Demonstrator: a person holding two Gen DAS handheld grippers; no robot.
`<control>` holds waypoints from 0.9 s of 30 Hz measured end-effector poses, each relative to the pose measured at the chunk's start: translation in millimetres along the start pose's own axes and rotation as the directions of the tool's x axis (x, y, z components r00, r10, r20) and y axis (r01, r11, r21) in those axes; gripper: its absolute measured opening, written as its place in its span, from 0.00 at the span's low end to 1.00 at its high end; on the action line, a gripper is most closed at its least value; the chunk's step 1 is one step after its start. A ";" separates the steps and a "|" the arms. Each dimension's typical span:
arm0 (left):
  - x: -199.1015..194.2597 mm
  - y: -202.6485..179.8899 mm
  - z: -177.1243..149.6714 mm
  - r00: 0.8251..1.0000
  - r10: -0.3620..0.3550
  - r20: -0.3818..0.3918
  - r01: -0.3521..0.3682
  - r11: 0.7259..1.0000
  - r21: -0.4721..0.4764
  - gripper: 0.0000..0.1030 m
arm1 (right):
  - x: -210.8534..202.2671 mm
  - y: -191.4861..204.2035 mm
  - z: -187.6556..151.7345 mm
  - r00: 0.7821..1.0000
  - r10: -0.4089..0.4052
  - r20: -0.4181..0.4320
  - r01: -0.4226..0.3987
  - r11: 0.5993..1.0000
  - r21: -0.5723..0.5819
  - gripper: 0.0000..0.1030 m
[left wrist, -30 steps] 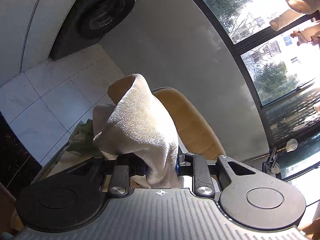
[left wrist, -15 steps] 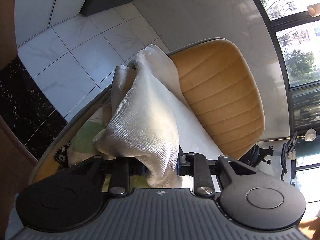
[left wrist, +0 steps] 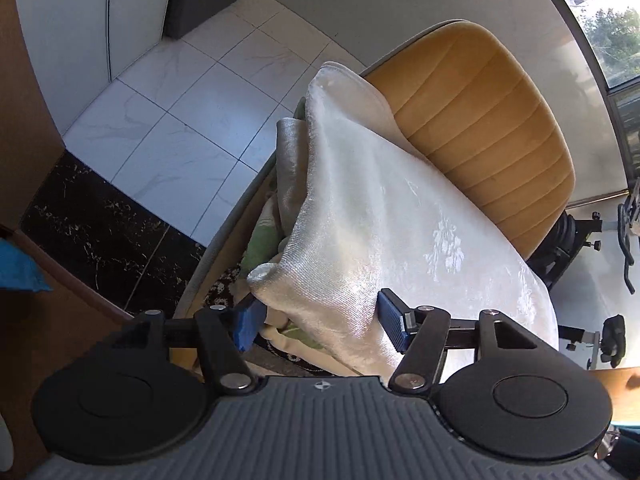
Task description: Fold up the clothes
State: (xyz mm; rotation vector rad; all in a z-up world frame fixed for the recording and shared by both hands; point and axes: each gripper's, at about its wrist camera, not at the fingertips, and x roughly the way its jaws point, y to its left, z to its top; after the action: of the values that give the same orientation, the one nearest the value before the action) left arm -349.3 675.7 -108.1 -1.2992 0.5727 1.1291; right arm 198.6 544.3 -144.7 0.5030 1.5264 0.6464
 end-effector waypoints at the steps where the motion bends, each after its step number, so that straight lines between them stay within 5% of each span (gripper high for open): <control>1: -6.8 -3.1 -0.2 0.999 0.043 0.029 -0.044 0.998 0.048 0.63 | -4.6 4.9 1.2 0.999 -0.029 0.025 0.029 0.999 -0.016 0.57; 3: -23.8 -12.6 -1.5 0.987 0.105 0.124 -0.119 0.986 0.114 0.63 | -13.9 14.6 3.7 0.994 -0.084 0.076 0.088 0.995 -0.046 0.60; 5: -39.1 -21.1 -0.8 0.971 0.095 0.217 -0.131 0.979 0.159 0.63 | -23.2 24.3 6.2 0.982 -0.138 0.128 0.148 0.986 -0.073 0.60; 7: -48.2 -36.1 0.6 0.962 0.016 0.274 -0.082 0.969 0.233 0.68 | -32.5 38.9 6.5 0.964 -0.173 0.200 0.200 0.972 -0.126 0.60; 9: -45.7 -57.5 1.4 0.955 -0.035 0.295 -0.060 0.949 0.308 0.70 | -32.7 69.6 2.3 0.952 -0.148 0.269 0.227 0.928 -0.294 0.64; 12: -23.1 -90.5 -0.1 0.965 -0.054 0.256 -0.052 0.920 0.389 0.71 | -13.9 119.2 -3.2 0.951 -0.090 0.295 0.243 0.807 -0.538 0.72; 15: 12.3 -114.1 -8.1 0.982 -0.006 0.188 -0.082 0.886 0.456 0.72 | 28.3 142.0 -4.8 0.958 -0.106 0.267 0.259 0.720 -0.644 0.76; 17: 31.3 -119.6 -16.8 0.986 0.040 0.162 -0.118 0.853 0.508 0.72 | 60.9 138.7 -1.9 0.953 -0.180 0.244 0.298 0.698 -0.651 0.75; 22: 64.1 -123.9 -40.4 0.979 0.137 0.148 -0.200 0.754 0.626 0.72 | 97.9 100.8 13.6 0.945 -0.227 0.234 0.321 0.766 -0.556 0.88; 25: 62.6 -123.0 -36.5 0.981 0.135 0.139 -0.193 0.758 0.623 0.72 | 98.8 90.1 19.6 0.946 -0.221 0.235 0.313 0.808 -0.499 0.89; 27: 60.8 -118.7 -27.8 0.985 0.126 0.120 -0.173 0.786 0.593 0.72 | 89.1 89.6 21.1 0.946 -0.214 0.242 0.306 0.832 -0.463 0.88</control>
State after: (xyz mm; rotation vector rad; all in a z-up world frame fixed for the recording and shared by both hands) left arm -213.4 683.2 -113.4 -0.6593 0.9079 0.9986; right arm 207.7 671.9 -151.1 -0.0453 1.1669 0.7237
